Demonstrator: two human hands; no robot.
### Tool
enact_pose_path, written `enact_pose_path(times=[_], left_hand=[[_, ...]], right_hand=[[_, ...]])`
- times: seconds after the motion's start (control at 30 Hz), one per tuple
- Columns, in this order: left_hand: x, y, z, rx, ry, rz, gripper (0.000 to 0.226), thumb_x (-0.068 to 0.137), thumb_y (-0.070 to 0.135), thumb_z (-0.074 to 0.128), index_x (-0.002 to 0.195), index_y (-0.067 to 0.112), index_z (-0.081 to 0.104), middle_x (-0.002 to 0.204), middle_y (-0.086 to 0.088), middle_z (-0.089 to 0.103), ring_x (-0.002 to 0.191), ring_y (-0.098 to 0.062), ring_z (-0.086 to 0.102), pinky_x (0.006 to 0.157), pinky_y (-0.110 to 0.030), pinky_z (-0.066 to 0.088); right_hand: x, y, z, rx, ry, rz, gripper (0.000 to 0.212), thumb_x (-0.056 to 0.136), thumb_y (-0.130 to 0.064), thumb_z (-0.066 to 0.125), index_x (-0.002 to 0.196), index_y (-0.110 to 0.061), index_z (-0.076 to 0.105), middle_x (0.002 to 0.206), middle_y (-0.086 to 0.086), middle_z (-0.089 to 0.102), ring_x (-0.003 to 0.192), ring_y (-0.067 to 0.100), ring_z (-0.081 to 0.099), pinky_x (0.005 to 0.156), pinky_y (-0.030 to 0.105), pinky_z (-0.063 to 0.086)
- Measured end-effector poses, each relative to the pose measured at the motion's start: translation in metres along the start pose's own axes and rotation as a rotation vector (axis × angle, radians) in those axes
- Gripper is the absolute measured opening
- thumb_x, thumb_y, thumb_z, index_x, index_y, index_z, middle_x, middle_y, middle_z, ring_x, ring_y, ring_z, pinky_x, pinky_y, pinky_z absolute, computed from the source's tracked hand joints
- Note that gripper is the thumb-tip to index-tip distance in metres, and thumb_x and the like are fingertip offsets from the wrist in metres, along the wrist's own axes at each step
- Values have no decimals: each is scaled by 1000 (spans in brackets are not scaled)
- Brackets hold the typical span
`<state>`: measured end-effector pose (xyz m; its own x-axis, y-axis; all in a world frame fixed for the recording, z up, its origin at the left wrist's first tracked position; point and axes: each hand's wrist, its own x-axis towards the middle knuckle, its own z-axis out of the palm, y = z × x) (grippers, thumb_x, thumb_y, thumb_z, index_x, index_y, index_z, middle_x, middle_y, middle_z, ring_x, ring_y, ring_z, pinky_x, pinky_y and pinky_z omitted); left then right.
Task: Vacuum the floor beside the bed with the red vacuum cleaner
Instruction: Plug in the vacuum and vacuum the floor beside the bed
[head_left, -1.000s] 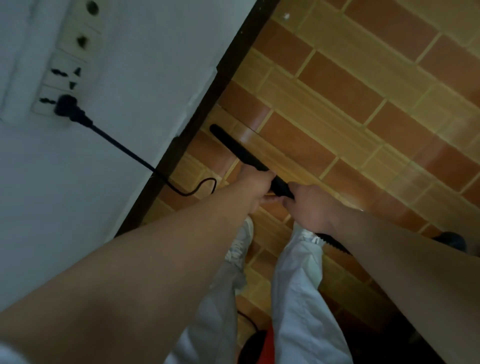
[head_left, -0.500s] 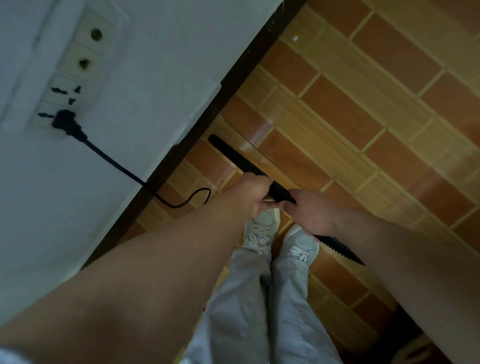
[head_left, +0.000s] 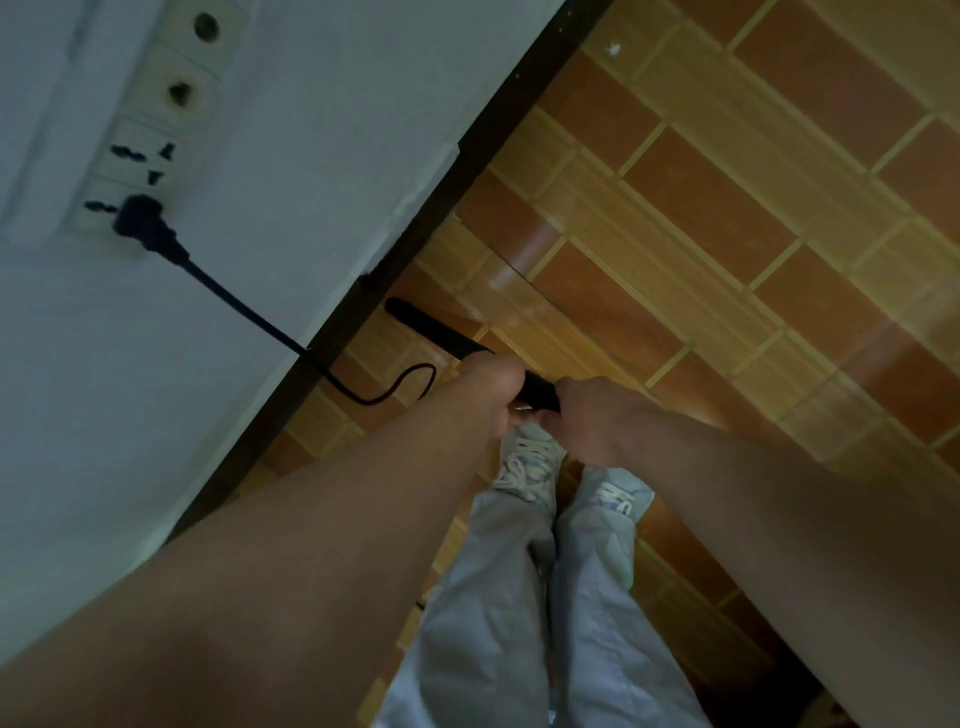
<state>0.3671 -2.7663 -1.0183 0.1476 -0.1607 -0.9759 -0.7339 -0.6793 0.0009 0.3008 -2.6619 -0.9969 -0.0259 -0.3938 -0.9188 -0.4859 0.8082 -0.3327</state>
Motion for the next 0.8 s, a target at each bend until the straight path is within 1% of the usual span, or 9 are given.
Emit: enact_pose_path(times=[0.1, 0.2, 0.3, 0.37, 0.53, 0.6, 0.67, 0.7, 0.8], left_hand=[[-4, 3, -8, 24, -48, -50, 11, 105, 5, 45, 98, 2, 53, 92, -19, 63, 77, -30, 65, 46, -39, 60], [-5, 6, -11, 23, -63, -53, 15, 104, 2, 44, 90, 3, 51, 97, -21, 63, 83, -33, 66, 56, -44, 61], [-5, 8, -9, 18, -54, -23, 11, 102, -1, 45, 98, 1, 54, 109, -25, 66, 91, -36, 69, 59, -46, 63], [-4, 7, -9, 27, -63, -14, 13, 103, 0, 46, 109, -1, 57, 109, -25, 67, 88, -35, 71, 58, -44, 63], [-5, 5, -6, -15, -83, -7, 17, 104, 5, 49, 118, -1, 56, 107, -23, 67, 89, -33, 71, 57, -42, 63], [-7, 8, 0, -13, -82, 29, 15, 104, 7, 52, 117, 0, 54, 107, -22, 65, 94, -33, 70, 63, -45, 64], [-12, 12, 7, -3, -108, 59, 5, 104, 8, 53, 103, 3, 52, 102, -19, 62, 94, -33, 68, 74, -50, 63], [-14, 14, 11, 7, -121, 61, 7, 105, 7, 52, 99, 4, 51, 101, -19, 62, 94, -33, 67, 79, -52, 62], [-27, 20, 25, 39, -158, 66, 8, 106, 6, 49, 99, 4, 52, 102, -19, 63, 102, -36, 67, 86, -55, 60]], right_hand=[[3, -6, 0, -5, -33, -7, 35, 104, -41, 40, 120, -15, 58, 92, 2, 62, 81, 18, 64, 63, 31, 49], [2, -11, 3, -20, 3, 11, 33, 104, -38, 40, 125, -16, 53, 87, -1, 57, 78, 16, 62, 61, 30, 49], [-1, -10, 3, 14, 36, 27, 31, 105, -36, 40, 126, -16, 50, 80, -3, 51, 70, 13, 56, 53, 28, 41], [-3, -9, 1, 22, 20, 20, 30, 105, -36, 40, 124, -17, 50, 82, -2, 54, 71, 13, 57, 54, 27, 43], [-4, -5, -3, -30, 16, 45, 29, 105, -38, 39, 120, -15, 51, 84, -1, 55, 73, 14, 59, 54, 27, 42], [-9, -3, -3, -17, 41, 72, 30, 105, -38, 38, 118, -14, 48, 82, -1, 52, 71, 14, 57, 51, 27, 38], [-15, 2, -5, 20, 62, 105, 31, 105, -39, 38, 119, -12, 45, 80, 0, 47, 71, 15, 53, 51, 29, 34], [-19, 4, -7, 43, 68, 124, 32, 105, -39, 39, 120, -11, 44, 80, 0, 46, 70, 15, 52, 51, 29, 33], [-29, 11, -17, 79, 81, 143, 32, 104, -35, 41, 124, -11, 40, 81, 2, 49, 69, 17, 52, 51, 30, 33]])
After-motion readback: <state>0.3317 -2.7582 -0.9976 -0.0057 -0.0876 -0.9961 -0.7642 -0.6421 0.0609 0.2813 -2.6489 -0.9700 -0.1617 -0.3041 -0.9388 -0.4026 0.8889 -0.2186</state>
